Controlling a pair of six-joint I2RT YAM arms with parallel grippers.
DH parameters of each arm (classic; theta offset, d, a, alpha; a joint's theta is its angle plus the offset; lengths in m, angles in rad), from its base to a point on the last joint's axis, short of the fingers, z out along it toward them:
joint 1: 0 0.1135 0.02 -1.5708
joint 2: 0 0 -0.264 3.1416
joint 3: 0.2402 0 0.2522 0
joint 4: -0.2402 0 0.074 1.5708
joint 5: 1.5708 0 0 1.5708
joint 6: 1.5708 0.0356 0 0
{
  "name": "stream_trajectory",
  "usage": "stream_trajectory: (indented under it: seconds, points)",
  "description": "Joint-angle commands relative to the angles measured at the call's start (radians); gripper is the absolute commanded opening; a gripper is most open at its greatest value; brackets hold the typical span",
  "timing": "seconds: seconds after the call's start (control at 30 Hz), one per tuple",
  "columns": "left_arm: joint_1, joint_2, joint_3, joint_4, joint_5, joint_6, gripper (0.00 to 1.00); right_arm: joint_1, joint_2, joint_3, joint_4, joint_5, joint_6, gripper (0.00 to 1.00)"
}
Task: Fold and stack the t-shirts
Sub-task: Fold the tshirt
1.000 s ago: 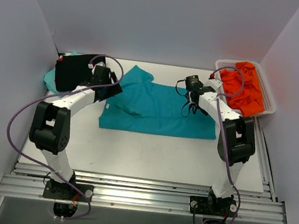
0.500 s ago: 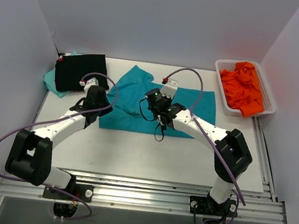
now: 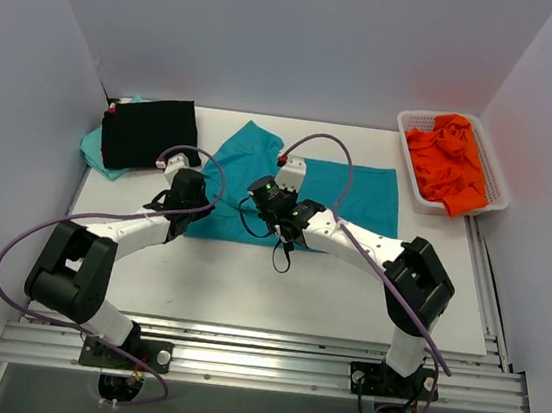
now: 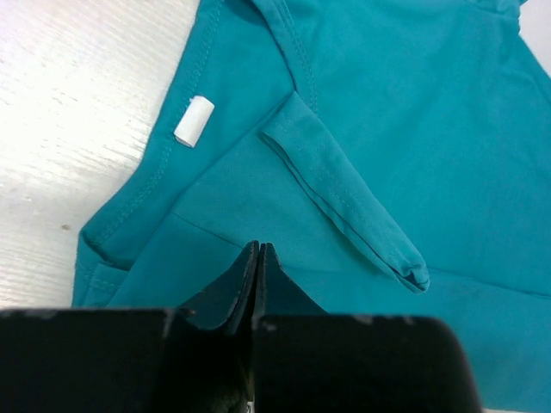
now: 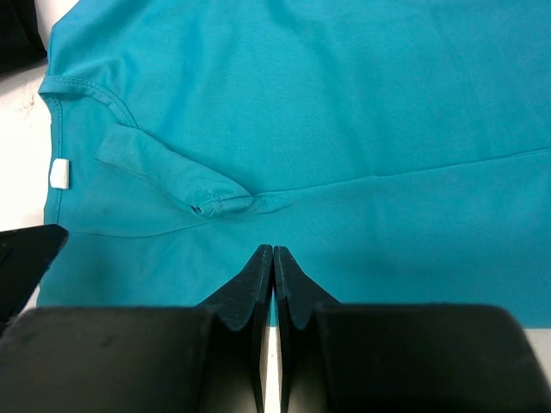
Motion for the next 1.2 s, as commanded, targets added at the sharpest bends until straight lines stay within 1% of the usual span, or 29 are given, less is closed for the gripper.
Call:
stream_trajectory:
  seconds: [0.0,0.37,0.47,0.6,0.7,0.9,1.17]
  points:
    - [-0.012,0.023,0.010,0.114,0.021,-0.010,0.02,0.004,-0.028,-0.004,-0.014,0.025,-0.014,0.00]
    - [-0.026,0.070,0.004,0.160,0.023,-0.006,0.02,0.010,0.020,0.031,-0.037,0.001,-0.002,0.00]
    - [-0.026,0.086,0.003,0.174,0.026,-0.006,0.02,0.022,0.041,0.036,-0.014,-0.022,0.012,0.00]
    - [-0.026,0.093,-0.006,0.194,0.031,-0.012,0.02,0.055,0.144,0.082,0.005,-0.102,0.033,0.00]
    - [-0.026,0.083,-0.014,0.199,0.032,-0.012,0.02,0.067,0.208,0.128,0.000,-0.124,0.039,0.00]
    - [-0.016,0.064,-0.032,0.197,0.031,-0.007,0.02,0.067,0.299,0.203,-0.009,-0.150,0.042,0.00]
    - [-0.006,0.050,-0.052,0.208,0.037,0.000,0.02,0.039,0.376,0.283,-0.026,-0.156,0.029,0.00]
